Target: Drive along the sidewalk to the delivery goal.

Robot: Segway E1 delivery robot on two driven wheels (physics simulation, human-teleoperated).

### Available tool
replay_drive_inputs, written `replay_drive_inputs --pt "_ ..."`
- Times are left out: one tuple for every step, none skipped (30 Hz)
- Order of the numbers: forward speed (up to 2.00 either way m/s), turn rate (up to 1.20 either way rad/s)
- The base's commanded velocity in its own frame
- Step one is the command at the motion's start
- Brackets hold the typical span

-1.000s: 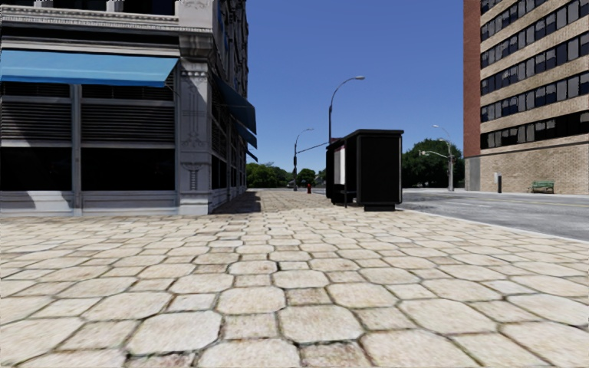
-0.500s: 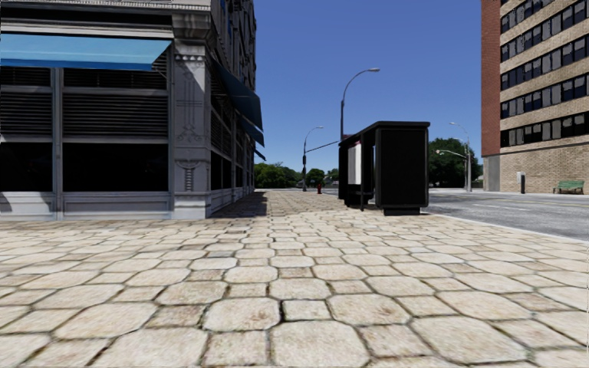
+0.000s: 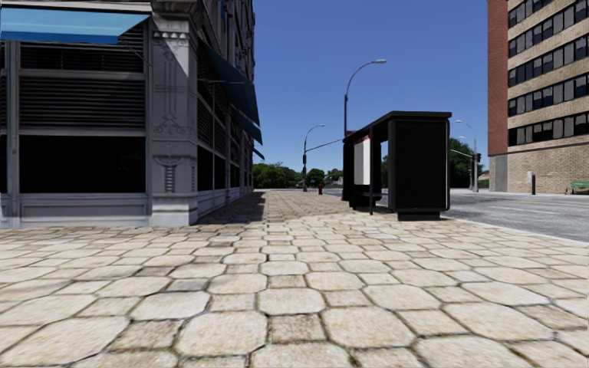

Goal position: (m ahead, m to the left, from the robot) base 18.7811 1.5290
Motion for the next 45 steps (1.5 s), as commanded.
replay_drive_inputs --pt "2.00 0.00" --pt "2.00 0.35" --pt "2.00 0.44" --pt "2.00 0.45" --pt "2.00 0.45" --pt "2.00 0.39" --pt "2.00 0.00" --pt "2.00 0.00" --pt "2.00 0.00" --pt "2.00 0.00" --pt "2.00 0.00" --pt "2.00 0.00" --pt "2.00 0.00" --pt "2.00 0.00" --pt "2.00 0.00" --pt "2.00 0.00" --pt "2.00 0.00" --pt "2.00 0.00" --pt "2.00 0.00" --pt "2.00 0.00" --pt "2.00 0.00" --pt "2.00 0.00" --pt "2.00 0.00" --pt "2.00 0.00" --pt "2.00 0.00" --pt "2.00 0.00" --pt "2.00 0.00" --pt "2.00 0.00" --pt "2.00 0.00" --pt "2.00 0.00" --pt "2.00 0.00" --pt "1.99 0.00" --pt "1.99 0.00" --pt "1.99 0.00" --pt "1.99 0.00" --pt "1.99 0.00" --pt "1.99 0.00" --pt "1.99 0.00" --pt "1.98 0.00" --pt "1.97 0.00" --pt "1.97 0.00" --pt "1.96 0.00" --pt "1.96 0.00" --pt "1.97 0.00" --pt "1.97 0.00"
